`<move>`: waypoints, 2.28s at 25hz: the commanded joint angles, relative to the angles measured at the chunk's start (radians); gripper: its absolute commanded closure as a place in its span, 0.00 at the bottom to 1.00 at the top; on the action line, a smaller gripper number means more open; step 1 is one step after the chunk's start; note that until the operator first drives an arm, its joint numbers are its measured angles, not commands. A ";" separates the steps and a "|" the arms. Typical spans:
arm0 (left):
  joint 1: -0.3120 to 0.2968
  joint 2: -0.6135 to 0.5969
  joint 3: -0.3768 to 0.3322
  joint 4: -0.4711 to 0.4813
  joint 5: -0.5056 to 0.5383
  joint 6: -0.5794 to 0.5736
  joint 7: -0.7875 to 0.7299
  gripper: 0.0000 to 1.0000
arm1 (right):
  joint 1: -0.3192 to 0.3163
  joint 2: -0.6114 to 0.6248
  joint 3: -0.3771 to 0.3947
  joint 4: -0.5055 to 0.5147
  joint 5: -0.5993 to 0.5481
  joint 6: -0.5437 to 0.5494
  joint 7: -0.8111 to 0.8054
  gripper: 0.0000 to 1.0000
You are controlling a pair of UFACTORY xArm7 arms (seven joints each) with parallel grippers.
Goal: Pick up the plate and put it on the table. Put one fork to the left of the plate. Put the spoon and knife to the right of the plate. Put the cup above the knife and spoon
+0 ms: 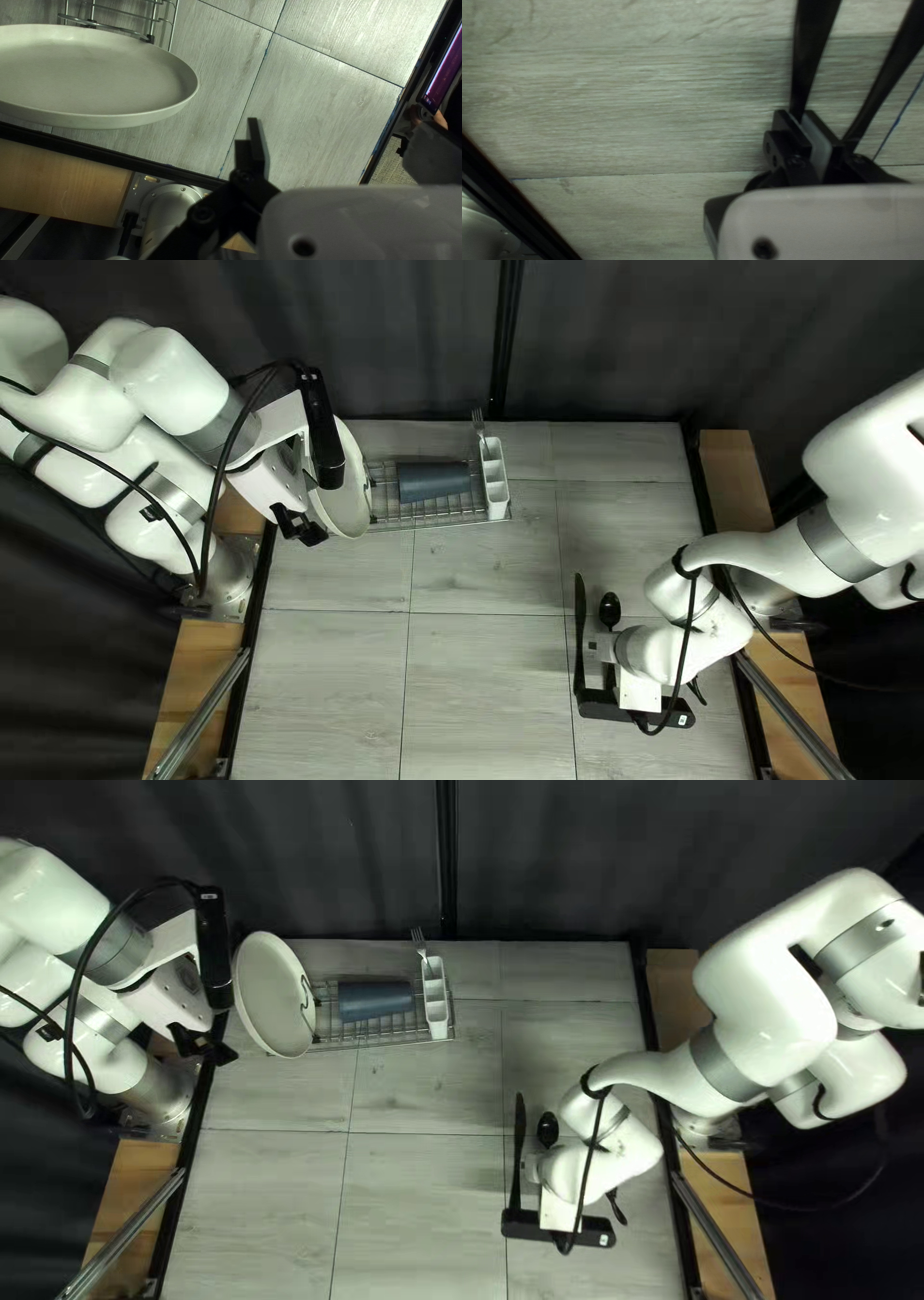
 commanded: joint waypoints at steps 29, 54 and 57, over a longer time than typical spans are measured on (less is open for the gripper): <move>0.000 0.000 0.000 0.000 0.000 0.000 0.000 0.00 | -0.256 -0.198 -0.308 0.322 0.094 0.469 -0.160 0.00; 0.000 0.000 0.000 0.000 0.000 0.000 0.000 0.00 | -0.494 -0.482 -0.416 0.457 0.142 0.747 0.089 0.00; 0.000 0.000 0.000 0.000 0.000 0.000 0.000 0.00 | -0.496 -0.495 -0.388 0.453 0.141 0.741 0.143 0.00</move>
